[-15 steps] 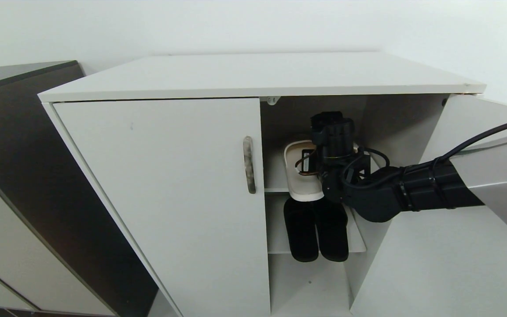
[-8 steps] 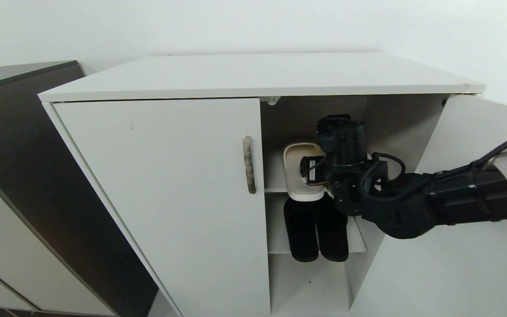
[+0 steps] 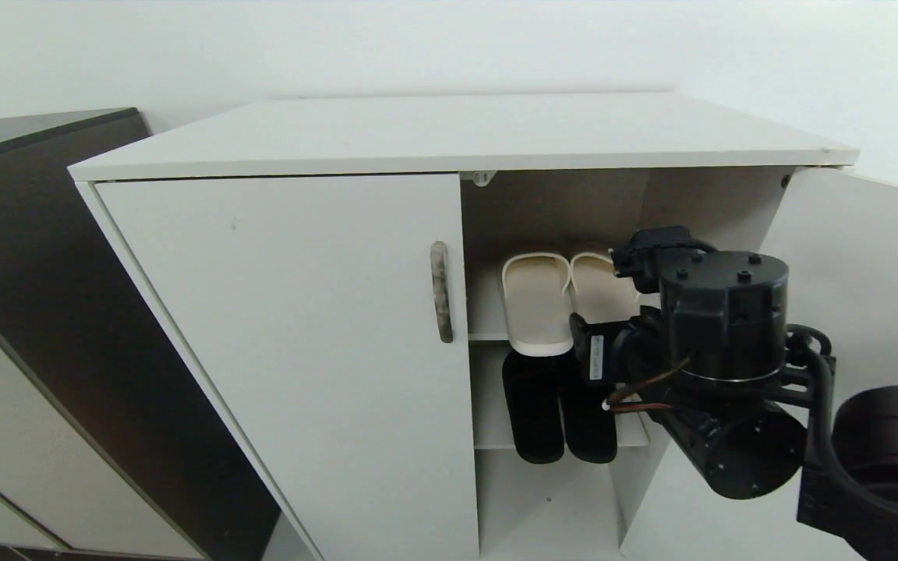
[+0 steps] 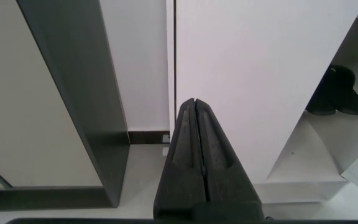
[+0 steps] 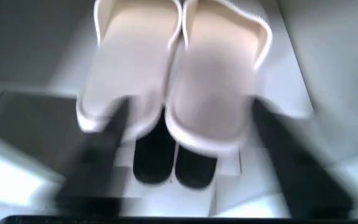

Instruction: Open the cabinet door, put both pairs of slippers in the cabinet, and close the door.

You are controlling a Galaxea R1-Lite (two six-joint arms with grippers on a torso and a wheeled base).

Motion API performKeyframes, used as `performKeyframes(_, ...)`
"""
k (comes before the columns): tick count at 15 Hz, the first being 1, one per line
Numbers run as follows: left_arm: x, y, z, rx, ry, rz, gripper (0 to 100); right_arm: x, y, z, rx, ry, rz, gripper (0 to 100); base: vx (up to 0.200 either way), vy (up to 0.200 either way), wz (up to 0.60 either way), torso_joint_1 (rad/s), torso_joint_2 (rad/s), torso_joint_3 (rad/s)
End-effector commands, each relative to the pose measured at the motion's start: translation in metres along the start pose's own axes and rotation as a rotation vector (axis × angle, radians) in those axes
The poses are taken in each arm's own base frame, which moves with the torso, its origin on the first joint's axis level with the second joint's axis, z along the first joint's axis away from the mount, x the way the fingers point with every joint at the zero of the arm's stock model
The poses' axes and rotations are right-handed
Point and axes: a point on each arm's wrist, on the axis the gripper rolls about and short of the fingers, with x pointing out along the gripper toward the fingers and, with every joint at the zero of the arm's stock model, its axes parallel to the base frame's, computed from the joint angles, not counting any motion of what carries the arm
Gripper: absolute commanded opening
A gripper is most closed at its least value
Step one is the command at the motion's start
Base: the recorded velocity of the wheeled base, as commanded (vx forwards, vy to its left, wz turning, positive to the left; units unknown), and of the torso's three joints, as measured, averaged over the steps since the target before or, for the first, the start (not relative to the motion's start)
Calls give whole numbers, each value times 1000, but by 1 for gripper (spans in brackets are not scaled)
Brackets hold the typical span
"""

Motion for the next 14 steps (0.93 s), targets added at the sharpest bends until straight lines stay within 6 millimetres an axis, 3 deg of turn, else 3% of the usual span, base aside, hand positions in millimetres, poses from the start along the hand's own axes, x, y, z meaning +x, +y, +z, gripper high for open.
performKeyframes(1, 0, 0, 0, 0, 1, 0, 0, -17, -10, -3, -1, -2, 25, 0, 0, 0, 0, 0, 0, 0)
performKeyframes(10, 0, 0, 0, -3, 1, -1, 0, -12, -4, -14, -17, 13, 31, 0, 0, 0, 0, 0, 0, 0)
performKeyframes(14, 0, 0, 0, -3, 1, -3, 0, -12, -2, -16, -24, 17, 33, 0, -200, 0, 0, 6, 5, 0)
